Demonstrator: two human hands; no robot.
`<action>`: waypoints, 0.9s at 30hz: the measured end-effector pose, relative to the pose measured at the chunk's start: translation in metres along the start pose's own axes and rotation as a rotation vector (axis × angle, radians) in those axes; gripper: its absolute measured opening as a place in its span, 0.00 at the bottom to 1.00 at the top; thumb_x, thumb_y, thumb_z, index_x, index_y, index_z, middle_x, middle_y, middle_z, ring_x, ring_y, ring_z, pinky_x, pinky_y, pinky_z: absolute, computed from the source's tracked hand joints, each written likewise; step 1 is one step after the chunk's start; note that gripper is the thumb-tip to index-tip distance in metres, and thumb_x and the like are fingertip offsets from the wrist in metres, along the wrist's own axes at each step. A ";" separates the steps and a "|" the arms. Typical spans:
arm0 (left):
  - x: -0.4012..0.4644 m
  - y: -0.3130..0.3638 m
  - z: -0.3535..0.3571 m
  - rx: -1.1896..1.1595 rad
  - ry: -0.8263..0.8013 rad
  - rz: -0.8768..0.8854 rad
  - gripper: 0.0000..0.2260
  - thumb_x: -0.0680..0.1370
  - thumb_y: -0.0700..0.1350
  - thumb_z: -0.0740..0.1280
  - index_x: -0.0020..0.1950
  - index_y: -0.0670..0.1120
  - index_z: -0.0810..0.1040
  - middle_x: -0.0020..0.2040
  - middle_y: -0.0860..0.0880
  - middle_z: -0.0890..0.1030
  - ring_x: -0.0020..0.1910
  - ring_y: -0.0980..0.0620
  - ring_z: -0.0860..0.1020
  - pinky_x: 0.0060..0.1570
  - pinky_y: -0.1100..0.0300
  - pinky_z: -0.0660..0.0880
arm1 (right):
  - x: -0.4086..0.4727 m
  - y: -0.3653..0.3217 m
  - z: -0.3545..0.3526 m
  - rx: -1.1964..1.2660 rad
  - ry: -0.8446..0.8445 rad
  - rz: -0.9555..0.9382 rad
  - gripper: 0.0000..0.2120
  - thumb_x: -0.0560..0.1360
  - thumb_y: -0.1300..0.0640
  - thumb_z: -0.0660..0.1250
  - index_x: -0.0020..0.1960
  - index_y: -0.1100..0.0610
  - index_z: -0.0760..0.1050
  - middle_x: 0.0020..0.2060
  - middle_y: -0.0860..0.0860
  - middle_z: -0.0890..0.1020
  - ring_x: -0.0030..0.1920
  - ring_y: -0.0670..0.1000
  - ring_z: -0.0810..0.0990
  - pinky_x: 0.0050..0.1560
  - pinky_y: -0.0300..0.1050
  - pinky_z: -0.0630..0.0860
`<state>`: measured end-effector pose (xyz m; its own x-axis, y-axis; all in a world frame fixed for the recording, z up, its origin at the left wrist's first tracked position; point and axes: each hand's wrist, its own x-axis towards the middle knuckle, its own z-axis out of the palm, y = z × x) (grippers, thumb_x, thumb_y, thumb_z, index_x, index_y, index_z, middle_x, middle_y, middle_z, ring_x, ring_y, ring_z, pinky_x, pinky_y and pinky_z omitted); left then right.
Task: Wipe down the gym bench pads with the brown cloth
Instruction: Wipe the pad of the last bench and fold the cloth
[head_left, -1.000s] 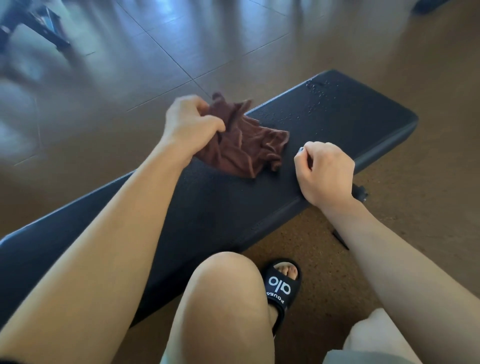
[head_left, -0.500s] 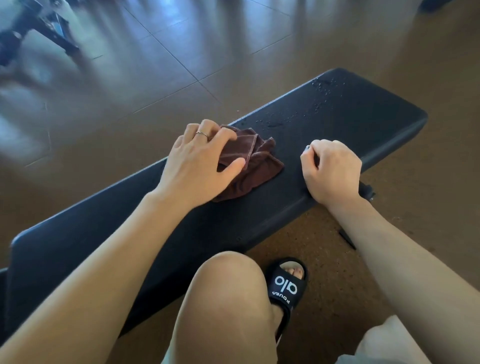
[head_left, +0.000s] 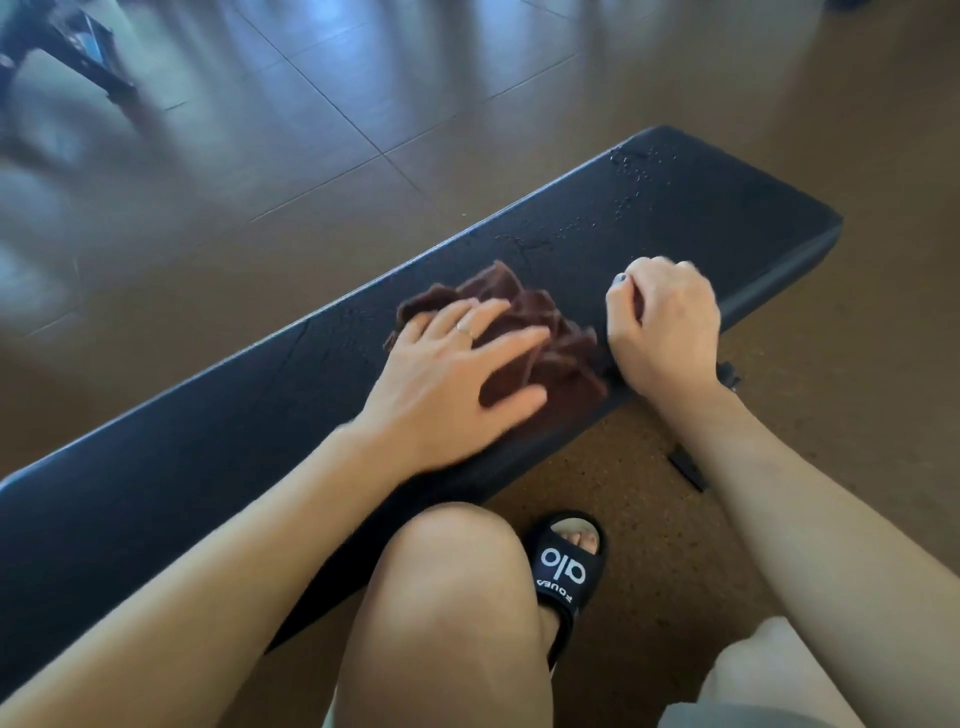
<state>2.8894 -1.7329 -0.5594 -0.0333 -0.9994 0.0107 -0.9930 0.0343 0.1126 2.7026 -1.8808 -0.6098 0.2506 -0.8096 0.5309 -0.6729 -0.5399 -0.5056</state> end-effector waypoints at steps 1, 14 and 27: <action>-0.015 0.006 0.002 0.001 -0.001 0.062 0.27 0.80 0.71 0.54 0.78 0.67 0.65 0.81 0.51 0.65 0.80 0.45 0.63 0.78 0.43 0.56 | 0.003 0.003 0.000 0.024 0.026 0.049 0.15 0.80 0.54 0.57 0.37 0.59 0.69 0.35 0.57 0.77 0.38 0.62 0.73 0.41 0.59 0.71; 0.063 -0.089 -0.002 -0.064 0.081 -0.277 0.22 0.81 0.66 0.56 0.75 0.66 0.70 0.77 0.57 0.70 0.75 0.47 0.70 0.71 0.48 0.69 | 0.002 0.006 0.003 0.053 0.072 0.134 0.16 0.81 0.53 0.54 0.46 0.59 0.77 0.46 0.56 0.81 0.45 0.59 0.74 0.50 0.57 0.70; -0.030 -0.059 0.001 -0.005 0.053 -0.173 0.26 0.79 0.69 0.54 0.76 0.67 0.69 0.79 0.55 0.69 0.77 0.46 0.69 0.74 0.48 0.65 | -0.001 0.009 0.005 0.014 0.081 0.109 0.16 0.80 0.52 0.56 0.46 0.59 0.78 0.46 0.56 0.80 0.46 0.59 0.74 0.50 0.57 0.71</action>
<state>2.9493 -1.7054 -0.5672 0.1438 -0.9887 0.0428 -0.9830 -0.1377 0.1218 2.6995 -1.8857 -0.6179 0.1190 -0.8424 0.5255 -0.6834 -0.4534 -0.5721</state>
